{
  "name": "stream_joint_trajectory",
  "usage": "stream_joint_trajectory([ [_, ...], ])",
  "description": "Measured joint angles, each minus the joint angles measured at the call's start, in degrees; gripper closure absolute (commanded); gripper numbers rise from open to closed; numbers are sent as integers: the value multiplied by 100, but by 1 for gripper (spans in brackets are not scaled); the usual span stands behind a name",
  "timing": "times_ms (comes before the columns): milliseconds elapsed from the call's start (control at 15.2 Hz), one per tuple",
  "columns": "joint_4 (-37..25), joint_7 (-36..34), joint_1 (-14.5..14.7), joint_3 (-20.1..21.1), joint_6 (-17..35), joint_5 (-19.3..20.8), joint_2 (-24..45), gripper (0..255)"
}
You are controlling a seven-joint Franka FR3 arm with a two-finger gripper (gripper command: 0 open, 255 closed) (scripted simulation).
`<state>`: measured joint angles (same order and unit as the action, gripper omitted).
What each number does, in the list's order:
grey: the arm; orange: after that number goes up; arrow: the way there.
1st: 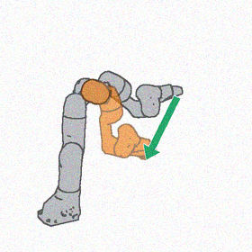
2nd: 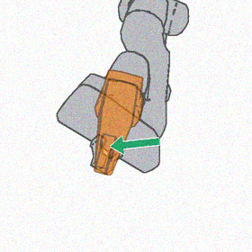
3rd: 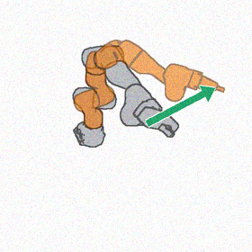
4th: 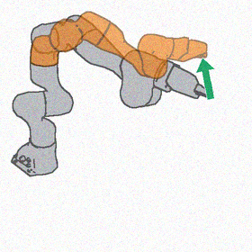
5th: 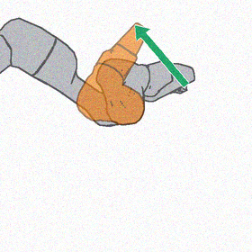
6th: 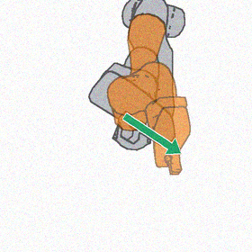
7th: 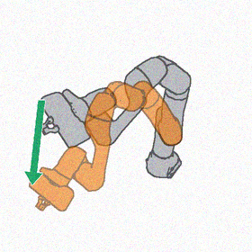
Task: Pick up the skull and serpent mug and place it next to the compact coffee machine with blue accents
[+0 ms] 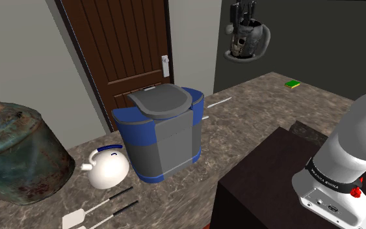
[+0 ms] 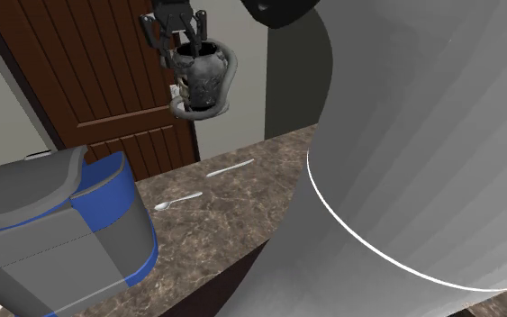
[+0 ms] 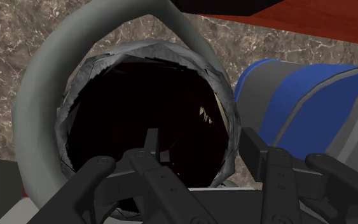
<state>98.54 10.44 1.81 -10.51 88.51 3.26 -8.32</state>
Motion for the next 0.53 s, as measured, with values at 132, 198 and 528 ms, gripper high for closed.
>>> stream_joint_trajectory([
  [132, 179, -268, 107, 157, -3, -5, -172, 255],
  [198, 157, -419, 170, 250, -71, -19, -213, 255],
  [528, 650, -633, 240, 366, 224, -22, -400, 255],
])
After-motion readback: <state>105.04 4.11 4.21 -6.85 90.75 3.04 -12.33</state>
